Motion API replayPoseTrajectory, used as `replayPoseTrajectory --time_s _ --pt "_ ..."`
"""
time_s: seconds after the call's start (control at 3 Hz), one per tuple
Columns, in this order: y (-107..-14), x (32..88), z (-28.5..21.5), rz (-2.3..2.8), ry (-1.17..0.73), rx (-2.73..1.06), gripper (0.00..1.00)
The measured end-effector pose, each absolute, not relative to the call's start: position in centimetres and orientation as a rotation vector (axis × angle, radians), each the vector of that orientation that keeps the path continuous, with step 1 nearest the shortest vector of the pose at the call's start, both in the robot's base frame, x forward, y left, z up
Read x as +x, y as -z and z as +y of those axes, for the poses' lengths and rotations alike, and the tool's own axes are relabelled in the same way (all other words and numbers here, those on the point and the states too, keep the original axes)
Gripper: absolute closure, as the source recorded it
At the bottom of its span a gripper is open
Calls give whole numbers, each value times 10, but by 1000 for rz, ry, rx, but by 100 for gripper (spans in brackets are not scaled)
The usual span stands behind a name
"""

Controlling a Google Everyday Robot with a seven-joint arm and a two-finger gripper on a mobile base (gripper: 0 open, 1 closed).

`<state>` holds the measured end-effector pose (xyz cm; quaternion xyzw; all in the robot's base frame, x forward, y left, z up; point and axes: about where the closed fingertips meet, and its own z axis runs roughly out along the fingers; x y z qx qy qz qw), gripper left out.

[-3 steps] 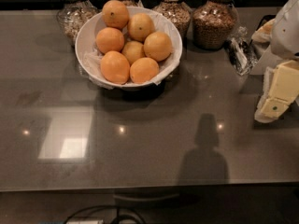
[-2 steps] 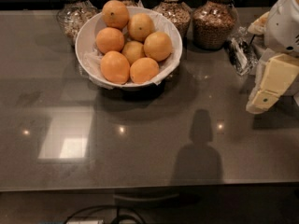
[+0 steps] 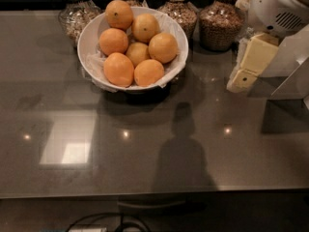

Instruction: Pick orange from white bowl

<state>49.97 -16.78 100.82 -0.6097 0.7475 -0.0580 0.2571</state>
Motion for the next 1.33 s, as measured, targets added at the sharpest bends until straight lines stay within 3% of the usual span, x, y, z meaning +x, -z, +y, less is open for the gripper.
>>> replayPoseTrajectory --time_s 0.67,1.33 --pt "-1007 516 -155 2006 148 -1589 0" --pt "-1008 581 -97 2005 -7 -1443 0"
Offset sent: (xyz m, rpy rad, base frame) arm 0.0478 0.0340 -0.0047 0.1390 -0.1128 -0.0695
